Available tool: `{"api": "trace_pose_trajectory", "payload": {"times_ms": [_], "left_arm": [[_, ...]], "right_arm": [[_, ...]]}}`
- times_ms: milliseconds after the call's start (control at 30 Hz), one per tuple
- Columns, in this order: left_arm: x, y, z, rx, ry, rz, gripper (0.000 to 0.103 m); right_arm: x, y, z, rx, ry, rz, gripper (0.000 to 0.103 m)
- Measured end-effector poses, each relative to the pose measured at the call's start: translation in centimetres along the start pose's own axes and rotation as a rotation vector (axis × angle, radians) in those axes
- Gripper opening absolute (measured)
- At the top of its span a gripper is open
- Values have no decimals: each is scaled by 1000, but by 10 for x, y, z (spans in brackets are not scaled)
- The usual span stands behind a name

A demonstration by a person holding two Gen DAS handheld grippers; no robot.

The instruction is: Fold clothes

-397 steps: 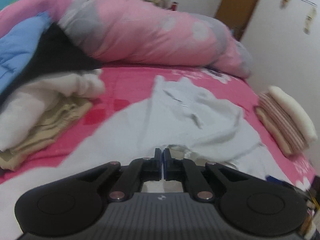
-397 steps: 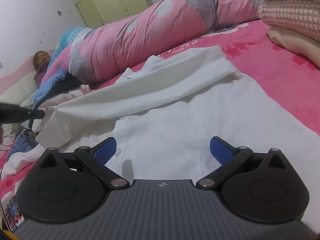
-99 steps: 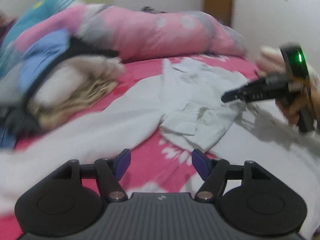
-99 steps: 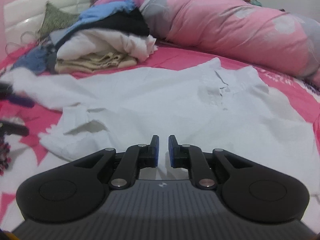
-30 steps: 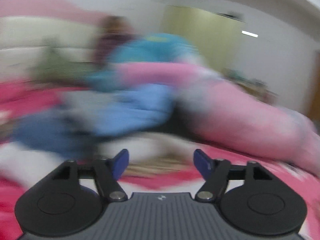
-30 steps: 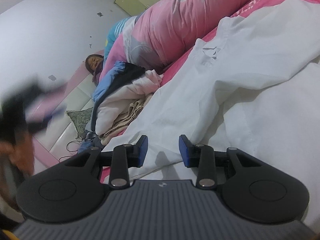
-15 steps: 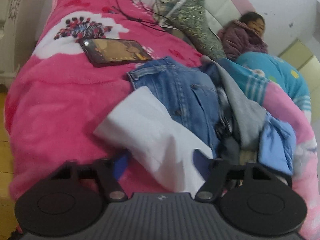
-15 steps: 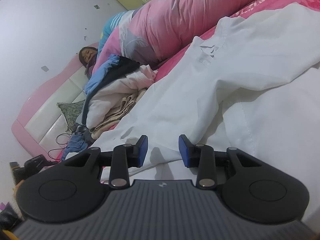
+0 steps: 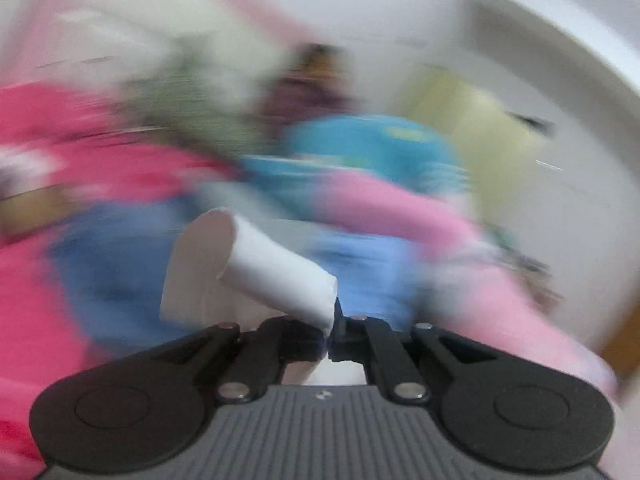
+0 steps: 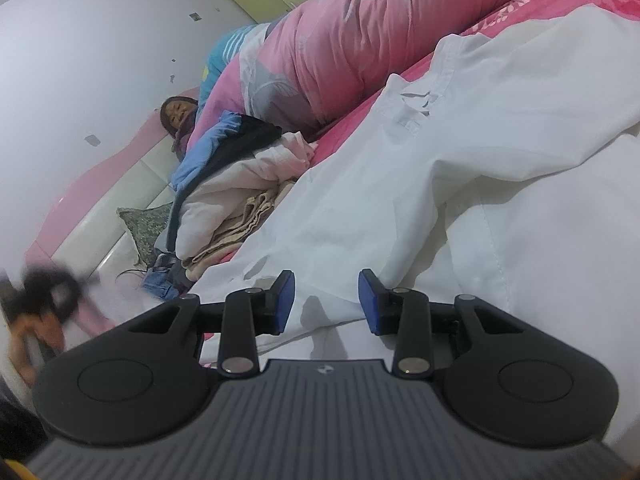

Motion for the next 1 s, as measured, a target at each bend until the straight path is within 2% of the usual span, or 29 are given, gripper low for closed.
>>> {"api": "trace_pose_trajectory", "payload": {"times_ms": [33,67,133,400,433,600,733,800,867,967,1000], "left_arm": [[17,0,12,-39,-17,48,12],[33,0,23,-78,-34,97,37],[67,0,46,-157,-67,193,73],[194,13,139,-470,-201,580,80],[196,14,145,-488,-218,592,80],[107,4,122,-396,-259,375,84],[50,-1,111,-352,-277,234,86],[30,-5,112,-352,-287,199,86],[23,-6,120,-362,-340,190,86],[11,-7,132,-376,-421,177,86],[9,-7,136,-382,-445,180,87]], "right_arm": [[0,0,0,2,-2,-4,36],[0,1,0,3,-4,-9,36],[0,2,-1,6,-8,-18,37],[1,6,-2,26,-36,-51,41],[1,5,-2,26,-37,-54,42],[-1,5,-2,24,-40,-57,44],[-2,4,-3,8,-49,-44,44],[-3,4,-5,-14,-58,-21,45],[-7,9,-6,-41,-75,12,47],[-15,33,-17,-39,-99,16,52],[-13,44,-23,-29,-103,53,53]]}}
Point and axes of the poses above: each gripper's, at about its wrist camera, not at the fingertips, and y roughly against the way its jaws point, x to its right, z to its underside, the point moved 7 cm from there along -y, roughly the way its jaws point
